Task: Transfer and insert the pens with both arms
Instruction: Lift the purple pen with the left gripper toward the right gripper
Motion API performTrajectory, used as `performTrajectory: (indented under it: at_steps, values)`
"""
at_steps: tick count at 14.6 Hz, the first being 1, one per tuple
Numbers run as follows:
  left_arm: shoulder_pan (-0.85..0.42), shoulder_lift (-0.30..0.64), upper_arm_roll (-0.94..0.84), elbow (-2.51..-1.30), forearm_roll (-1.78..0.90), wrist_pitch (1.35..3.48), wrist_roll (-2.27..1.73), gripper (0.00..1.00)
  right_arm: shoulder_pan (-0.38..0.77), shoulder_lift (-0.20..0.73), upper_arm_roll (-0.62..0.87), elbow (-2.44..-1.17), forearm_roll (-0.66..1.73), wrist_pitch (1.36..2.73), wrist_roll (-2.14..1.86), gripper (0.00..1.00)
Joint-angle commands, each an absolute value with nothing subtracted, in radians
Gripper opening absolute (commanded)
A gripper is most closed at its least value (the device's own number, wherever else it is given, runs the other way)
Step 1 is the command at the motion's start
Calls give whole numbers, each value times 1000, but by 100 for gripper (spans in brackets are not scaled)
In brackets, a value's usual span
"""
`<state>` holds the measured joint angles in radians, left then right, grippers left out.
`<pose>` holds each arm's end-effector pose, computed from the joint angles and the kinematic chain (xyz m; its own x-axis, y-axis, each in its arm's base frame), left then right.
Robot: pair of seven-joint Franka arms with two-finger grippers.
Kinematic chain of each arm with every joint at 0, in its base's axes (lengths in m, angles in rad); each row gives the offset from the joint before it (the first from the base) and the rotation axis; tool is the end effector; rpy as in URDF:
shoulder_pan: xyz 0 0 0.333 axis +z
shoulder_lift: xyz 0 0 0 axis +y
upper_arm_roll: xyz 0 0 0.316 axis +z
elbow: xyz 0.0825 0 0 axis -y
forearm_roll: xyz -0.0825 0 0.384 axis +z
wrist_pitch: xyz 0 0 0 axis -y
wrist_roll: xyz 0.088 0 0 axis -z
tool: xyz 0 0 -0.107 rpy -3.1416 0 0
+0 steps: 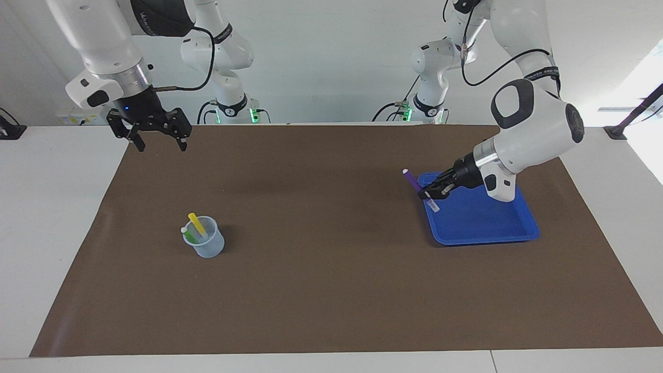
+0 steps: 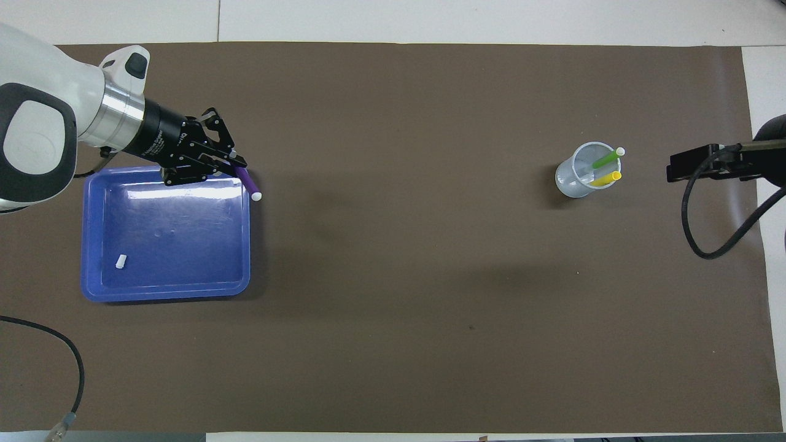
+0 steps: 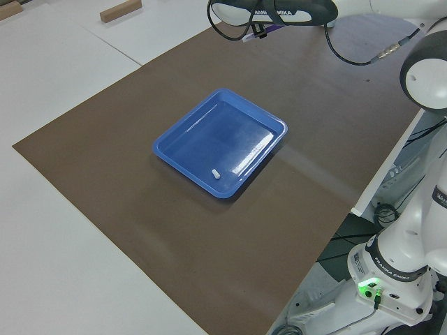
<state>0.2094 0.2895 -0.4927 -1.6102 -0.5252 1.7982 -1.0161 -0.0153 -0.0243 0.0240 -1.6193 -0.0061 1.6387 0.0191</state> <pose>0.6071 -0.1878 0.4870 0.5731 0.5961 -0.5623 0.7978 -0.5627 0.2166 0.5533 0.0044 0.6210 0.9990 -0.0100 0.0438 -0.0102 -0.9999 0.0059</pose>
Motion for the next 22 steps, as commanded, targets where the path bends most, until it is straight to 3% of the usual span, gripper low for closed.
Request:
performTrajectory:
  at_steps: [1, 7, 10, 15, 22]
  values:
    - [169, 276, -506, -1641, -656, 1860, -1230, 0, -12, -3, 26, -1577, -18, 1602, 40, 100]
    - [25, 178, -511, -1887, -1107, 2242, -1298, 0, -6, -2, 47, -1560, 24, 1577, 47, 100]
    - [-90, 178, -511, -1914, -1268, 2402, -1296, 0, -8, 3, 69, -1562, 242, 1578, 209, 100]
    - [-219, 173, -511, -1934, -1417, 2555, -1290, 0, 38, -5, 89, -1597, 343, 1647, 397, 100]
    - [-255, 169, -512, -1948, -1450, 2597, -1289, 0, 137, -9, 112, -1707, 334, 1850, 381, 100]
